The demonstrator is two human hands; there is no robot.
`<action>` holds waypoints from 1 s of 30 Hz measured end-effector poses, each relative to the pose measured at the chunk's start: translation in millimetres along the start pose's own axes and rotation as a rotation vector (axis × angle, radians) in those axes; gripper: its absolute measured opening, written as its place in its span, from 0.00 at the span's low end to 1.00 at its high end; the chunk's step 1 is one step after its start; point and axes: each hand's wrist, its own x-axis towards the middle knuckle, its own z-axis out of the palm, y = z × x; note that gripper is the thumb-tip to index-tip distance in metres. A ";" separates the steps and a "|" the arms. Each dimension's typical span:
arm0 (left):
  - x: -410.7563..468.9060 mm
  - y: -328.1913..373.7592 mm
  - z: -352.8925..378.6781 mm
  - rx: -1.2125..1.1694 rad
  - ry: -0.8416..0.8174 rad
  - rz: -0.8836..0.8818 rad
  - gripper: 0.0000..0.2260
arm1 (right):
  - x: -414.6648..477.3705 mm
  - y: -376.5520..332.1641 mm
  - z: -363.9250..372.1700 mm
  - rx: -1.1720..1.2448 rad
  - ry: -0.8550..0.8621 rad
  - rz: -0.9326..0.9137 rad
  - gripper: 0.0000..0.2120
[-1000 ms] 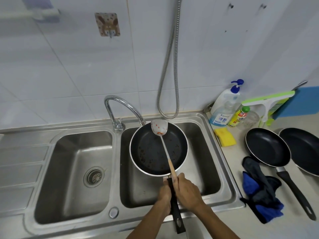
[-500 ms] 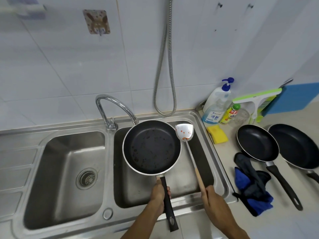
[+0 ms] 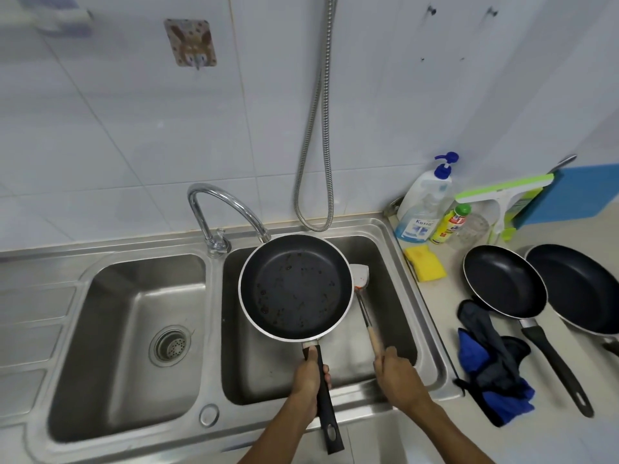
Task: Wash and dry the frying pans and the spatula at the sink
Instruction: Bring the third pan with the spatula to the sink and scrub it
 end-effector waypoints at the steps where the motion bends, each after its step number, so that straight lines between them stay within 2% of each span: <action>1: 1.5 -2.3 -0.6 0.021 0.013 0.022 0.16 | 7.2 -3.3 -0.1 -0.002 -0.017 -0.005 0.09; 6: 3.9 -10.7 -1.0 0.171 0.145 0.201 0.20 | 37.4 -12.2 4.4 0.012 -0.067 0.027 0.12; 9: 2.7 -12.2 1.8 0.205 0.156 0.243 0.20 | 45.5 -16.0 8.5 -0.011 -0.092 0.042 0.13; 16: 10.9 -13.7 -0.1 0.182 0.142 0.208 0.19 | 51.1 -13.4 22.4 -0.143 -0.088 0.072 0.13; 24: 9.3 -11.5 -1.8 0.140 0.103 0.179 0.17 | 59.8 -7.8 20.3 -0.097 -0.031 0.142 0.18; 30: 6.7 -9.0 -2.9 0.146 0.085 0.178 0.17 | 59.9 -3.2 18.0 -0.105 0.018 0.124 0.18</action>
